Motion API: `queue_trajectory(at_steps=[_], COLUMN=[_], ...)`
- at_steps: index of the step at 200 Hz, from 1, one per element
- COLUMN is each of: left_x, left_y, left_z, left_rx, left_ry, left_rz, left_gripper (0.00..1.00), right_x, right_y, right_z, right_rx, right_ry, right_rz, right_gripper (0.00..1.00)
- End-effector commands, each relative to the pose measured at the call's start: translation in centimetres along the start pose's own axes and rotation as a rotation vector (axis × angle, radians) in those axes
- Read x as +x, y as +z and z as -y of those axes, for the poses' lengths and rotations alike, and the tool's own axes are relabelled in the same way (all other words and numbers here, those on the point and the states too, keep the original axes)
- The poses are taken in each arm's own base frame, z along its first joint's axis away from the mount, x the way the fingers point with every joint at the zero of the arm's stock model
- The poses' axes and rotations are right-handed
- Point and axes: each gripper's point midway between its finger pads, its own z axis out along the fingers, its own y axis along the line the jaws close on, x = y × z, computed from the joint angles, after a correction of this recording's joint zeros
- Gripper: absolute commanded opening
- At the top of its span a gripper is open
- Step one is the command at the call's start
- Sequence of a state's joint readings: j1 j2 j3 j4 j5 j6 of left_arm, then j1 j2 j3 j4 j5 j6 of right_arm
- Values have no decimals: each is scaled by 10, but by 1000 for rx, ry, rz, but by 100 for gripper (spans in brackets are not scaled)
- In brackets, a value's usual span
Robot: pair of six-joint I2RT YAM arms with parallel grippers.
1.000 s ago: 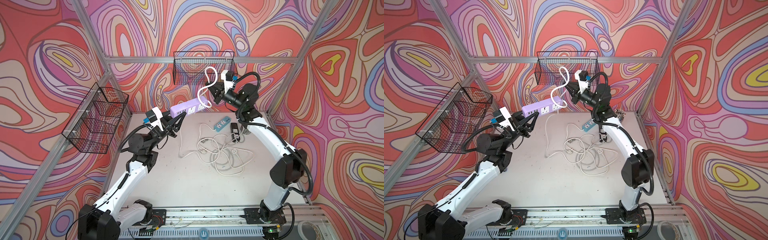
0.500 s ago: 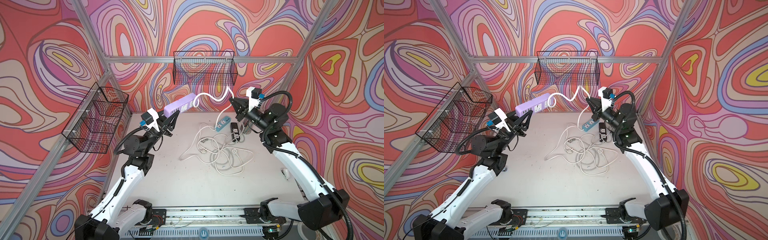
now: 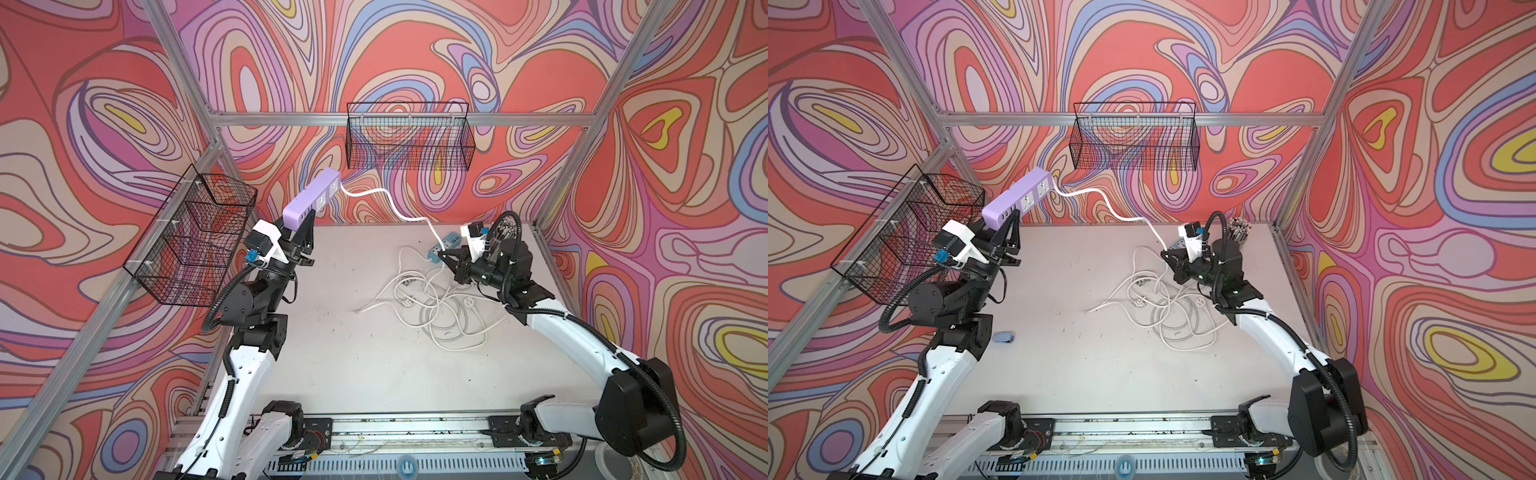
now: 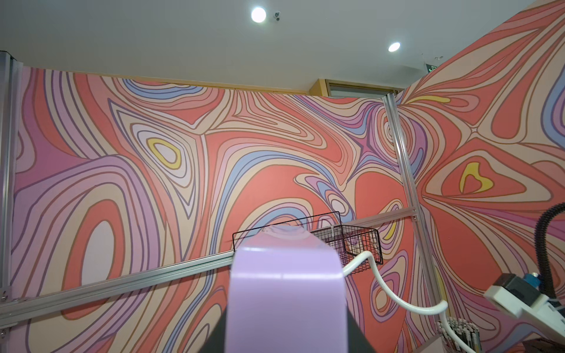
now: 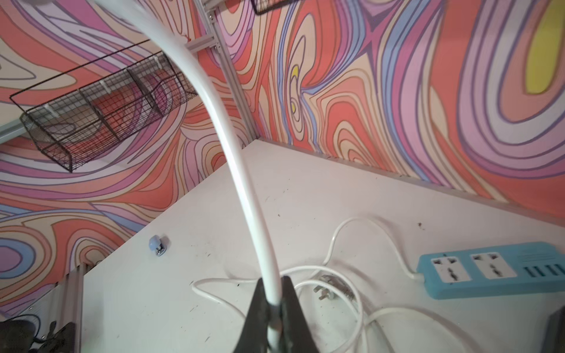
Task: Unwrap the cord wrapped around the power strip
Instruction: Unwrap the power cord from the power strip.
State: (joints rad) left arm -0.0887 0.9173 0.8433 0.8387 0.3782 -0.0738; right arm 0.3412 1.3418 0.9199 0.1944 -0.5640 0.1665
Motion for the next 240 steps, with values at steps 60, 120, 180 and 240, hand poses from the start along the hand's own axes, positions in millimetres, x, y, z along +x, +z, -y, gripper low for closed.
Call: queue_trajectory(at_steps=[60,120,180,240], left_x=[-37,-39,-18,10], left_y=[-4,-2,9,21], left_z=[-6,-5,-1,5], left_rx=[-13,12,80,130], left_ry=[-25,-105,-235,-285], left_rz=[153,183,161,85], left_gripper=[0,0,0,0], right_x=[149,217,169,73], right_y=[79,107,103,64], right_z=[-15,-15,-31,-52], right_rx=[-77,-86,-125,-78], right_ry=[159,222,132,-115], right_rz=[-252,-355,-257,-144], right_gripper=[0,0,0,98])
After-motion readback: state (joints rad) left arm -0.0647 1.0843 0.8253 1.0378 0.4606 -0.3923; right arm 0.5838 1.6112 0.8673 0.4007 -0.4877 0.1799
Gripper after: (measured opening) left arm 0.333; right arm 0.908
